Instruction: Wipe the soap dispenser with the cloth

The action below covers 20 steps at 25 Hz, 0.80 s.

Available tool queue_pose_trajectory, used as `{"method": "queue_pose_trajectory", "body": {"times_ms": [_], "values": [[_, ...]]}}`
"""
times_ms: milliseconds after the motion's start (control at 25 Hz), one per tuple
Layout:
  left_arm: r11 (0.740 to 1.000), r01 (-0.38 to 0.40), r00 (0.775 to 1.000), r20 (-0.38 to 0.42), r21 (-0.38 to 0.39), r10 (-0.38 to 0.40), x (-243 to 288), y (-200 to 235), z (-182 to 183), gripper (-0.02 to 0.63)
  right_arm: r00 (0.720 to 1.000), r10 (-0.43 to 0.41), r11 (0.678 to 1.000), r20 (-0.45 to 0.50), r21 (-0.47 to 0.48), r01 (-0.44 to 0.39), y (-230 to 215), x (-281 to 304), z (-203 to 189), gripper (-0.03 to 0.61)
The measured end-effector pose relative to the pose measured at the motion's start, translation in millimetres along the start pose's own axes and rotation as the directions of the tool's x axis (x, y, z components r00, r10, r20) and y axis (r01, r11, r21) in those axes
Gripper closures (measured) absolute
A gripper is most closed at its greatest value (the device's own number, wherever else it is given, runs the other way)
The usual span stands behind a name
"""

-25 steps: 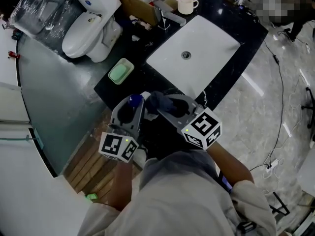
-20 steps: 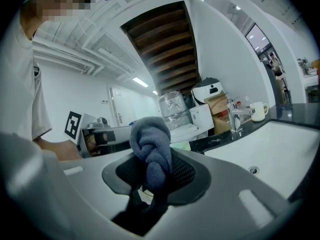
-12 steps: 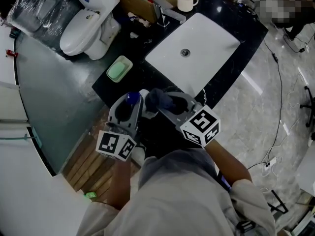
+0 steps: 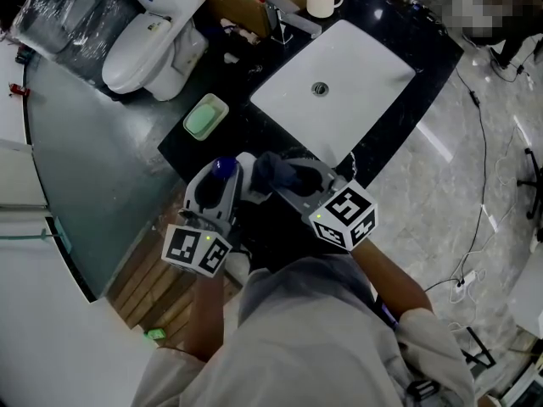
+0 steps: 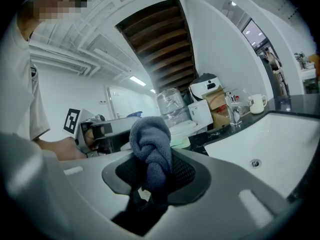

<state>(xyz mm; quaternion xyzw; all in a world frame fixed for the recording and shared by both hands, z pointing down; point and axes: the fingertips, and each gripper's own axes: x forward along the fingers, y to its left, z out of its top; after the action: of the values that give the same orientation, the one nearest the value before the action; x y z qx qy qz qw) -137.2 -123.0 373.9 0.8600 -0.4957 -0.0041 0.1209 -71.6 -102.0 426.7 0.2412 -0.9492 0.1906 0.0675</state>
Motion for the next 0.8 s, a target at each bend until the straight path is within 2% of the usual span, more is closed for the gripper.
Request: {"method": "queue_pose_trajectory", "body": {"times_ms": [800], "values": [[0.999,-0.008,1.0,0.017,-0.047,0.009,-8,9,0,0.518,1.0,-0.006,1.0,-0.031,0.028,0.007,-2,6,-17,0.459]]}}
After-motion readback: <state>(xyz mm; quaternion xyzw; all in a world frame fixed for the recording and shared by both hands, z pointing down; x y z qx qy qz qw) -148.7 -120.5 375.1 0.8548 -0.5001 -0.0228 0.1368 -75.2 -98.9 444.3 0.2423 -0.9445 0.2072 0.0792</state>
